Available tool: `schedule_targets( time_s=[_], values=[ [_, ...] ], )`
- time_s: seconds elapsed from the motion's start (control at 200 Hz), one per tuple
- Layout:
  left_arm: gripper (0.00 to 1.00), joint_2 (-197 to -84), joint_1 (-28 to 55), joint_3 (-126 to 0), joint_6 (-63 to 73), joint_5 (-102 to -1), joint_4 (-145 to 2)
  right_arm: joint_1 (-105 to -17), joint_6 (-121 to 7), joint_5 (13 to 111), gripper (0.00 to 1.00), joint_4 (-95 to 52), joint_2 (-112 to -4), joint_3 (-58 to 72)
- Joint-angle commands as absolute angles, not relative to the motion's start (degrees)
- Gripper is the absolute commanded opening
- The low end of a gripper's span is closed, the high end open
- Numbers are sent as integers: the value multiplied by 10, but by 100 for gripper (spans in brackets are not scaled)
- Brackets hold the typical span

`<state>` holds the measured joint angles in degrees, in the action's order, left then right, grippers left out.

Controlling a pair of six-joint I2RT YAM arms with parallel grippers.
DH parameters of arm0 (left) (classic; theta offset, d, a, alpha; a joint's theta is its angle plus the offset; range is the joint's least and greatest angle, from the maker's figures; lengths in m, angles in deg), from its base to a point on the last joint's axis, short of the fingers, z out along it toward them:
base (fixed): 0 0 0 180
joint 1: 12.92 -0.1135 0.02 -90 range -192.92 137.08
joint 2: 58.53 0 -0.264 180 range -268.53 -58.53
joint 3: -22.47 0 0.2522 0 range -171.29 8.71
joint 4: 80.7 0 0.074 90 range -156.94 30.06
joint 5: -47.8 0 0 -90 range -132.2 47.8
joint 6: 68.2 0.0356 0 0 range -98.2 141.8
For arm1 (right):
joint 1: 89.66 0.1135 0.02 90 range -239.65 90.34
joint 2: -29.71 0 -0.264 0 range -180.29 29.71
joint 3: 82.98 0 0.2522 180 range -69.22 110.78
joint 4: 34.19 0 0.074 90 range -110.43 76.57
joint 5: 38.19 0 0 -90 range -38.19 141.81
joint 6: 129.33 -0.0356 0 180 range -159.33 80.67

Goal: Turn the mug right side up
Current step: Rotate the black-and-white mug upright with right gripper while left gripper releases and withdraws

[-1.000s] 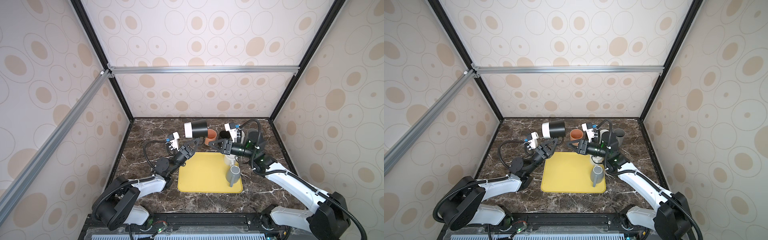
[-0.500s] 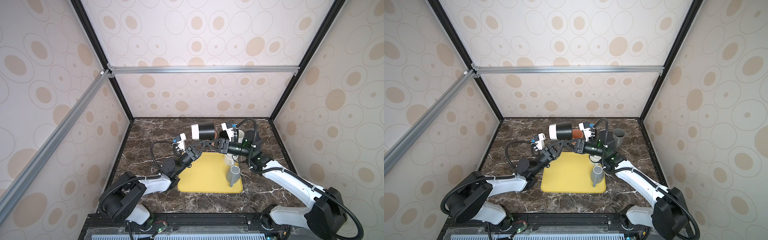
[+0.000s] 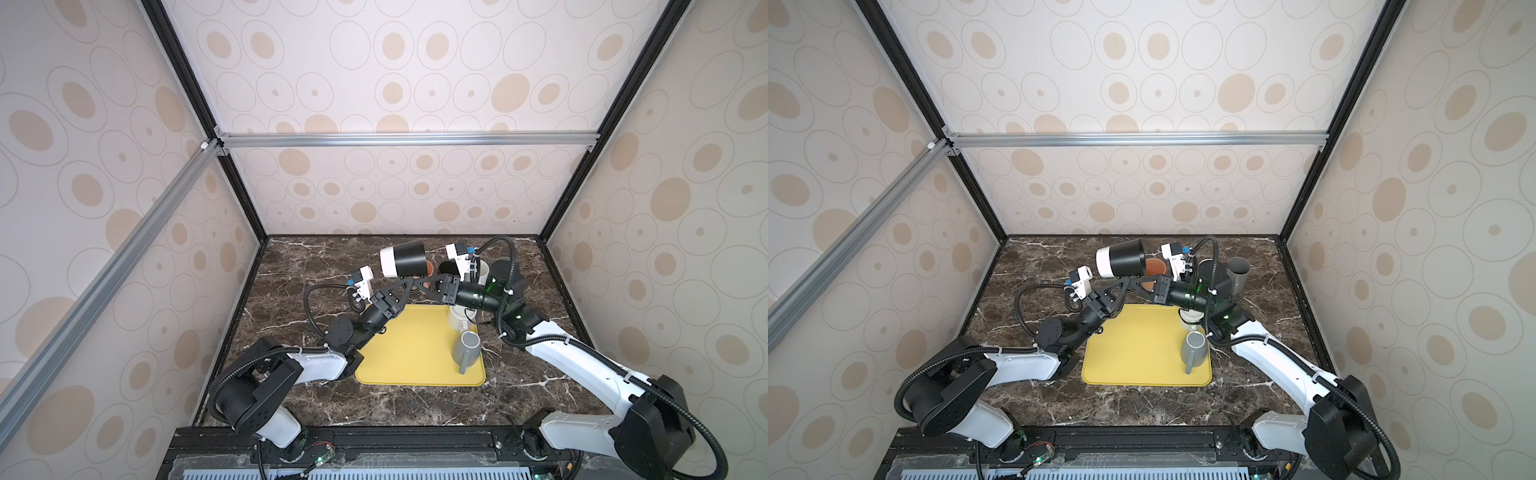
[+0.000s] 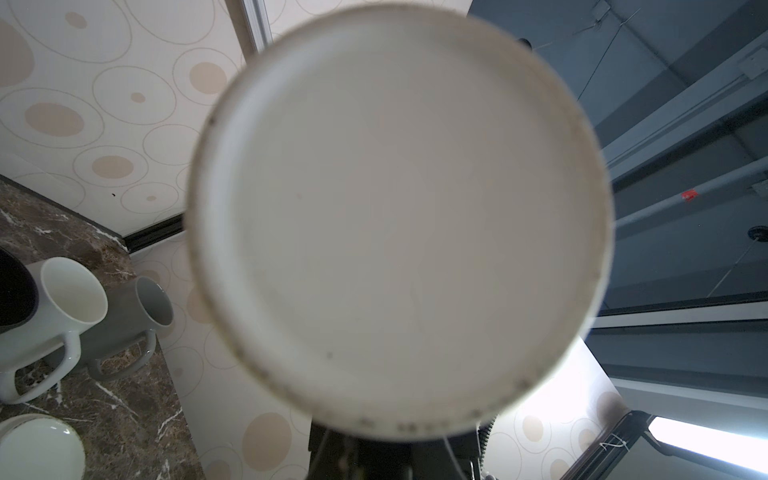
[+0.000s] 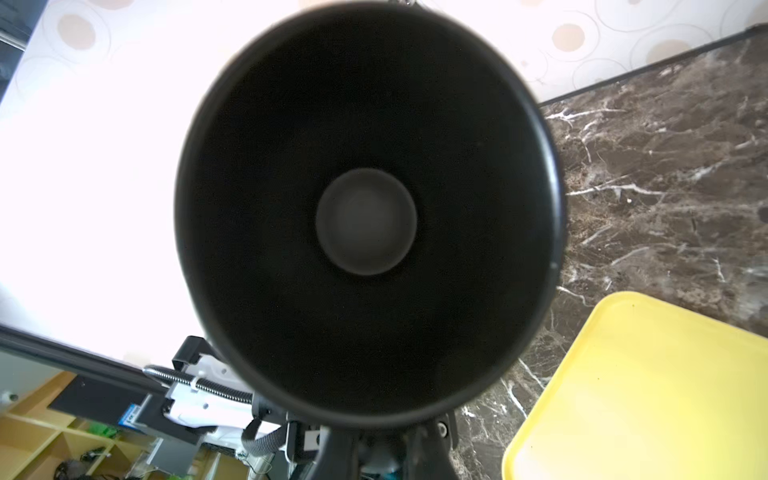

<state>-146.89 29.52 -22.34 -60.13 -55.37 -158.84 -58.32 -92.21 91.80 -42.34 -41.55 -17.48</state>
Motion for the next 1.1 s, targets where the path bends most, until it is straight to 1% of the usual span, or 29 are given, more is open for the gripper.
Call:
schedule_targets(
  time_s=[0.0, 0.08, 0.12, 0.125, 0.14, 0.145, 0.16, 0.195, 0.205, 0.225, 0.24, 0.355, 0.445, 0.61, 0.7, 0.765, 0.815, 0.95, 1.095],
  values=[
    [0, -1470, 314, -238, -592, -589, -1721, -573, -921, 927, 0, -472, -415, -142],
    [1, -1458, 312, -231, -578, -589, -1694, -573, -914, 921, 0, -456, -416, -137],
    [27, -1448, 311, -227, -570, -594, -1673, -573, -911, 917, 0, -452, -416, -135],
    [29, -1447, 311, -227, -569, -595, -1670, -573, -909, 917, 0, -452, -416, -135],
    [39, -1442, 311, -225, -564, -597, -1660, -573, -909, 915, 0, -449, -416, -133],
    [41, -1441, 310, -225, -563, -598, -1657, -573, -908, 915, 0, -447, -416, -133],
    [52, -1436, 309, -222, -559, -599, -1648, -573, -906, 913, 0, -444, -416, -132],
    [71, -1420, 308, -215, -547, -598, -1627, -573, -899, 908, 0, -435, -415, -130],
    [82, -1416, 306, -213, -543, -597, -1621, -573, -897, 907, 0, -433, -415, -129],
    [96, -1406, 304, -206, -538, -595, -1606, -573, -893, 906, 0, -430, -416, -128],
    [100, -1396, 303, -202, -533, -591, -1594, -573, -891, 903, 0, -428, -417, -127],
    [100, -1321, 288, -179, -470, -571, -1471, -573, -867, 886, 0, -407, -422, -119],
    [100, -1250, 283, -177, -410, -543, -1333, -573, -843, 874, 0, -357, -433, -88],
    [100, -1139, 277, -257, -275, -449, -979, -573, -838, 872, 0, -315, -476, -41],
    [100, -1110, 264, -291, -234, -390, -856, -572, -832, 857, 0, -285, -500, -18],
    [100, -1099, 242, -303, -221, -381, -806, -569, -825, 852, 0, -263, -520, 4],
    [100, -1094, 227, -302, -215, -387, -798, -566, -818, 846, 0, -245, -537, 22],
    [100, -1119, 172, -330, -228, -465, -768, -555, -782, 813, 0, -151, -580, 96],
    [100, -1085, 163, -306, -201, -425, -784, -536, -725, 744, 0, -27, -639, 211]
  ],
)
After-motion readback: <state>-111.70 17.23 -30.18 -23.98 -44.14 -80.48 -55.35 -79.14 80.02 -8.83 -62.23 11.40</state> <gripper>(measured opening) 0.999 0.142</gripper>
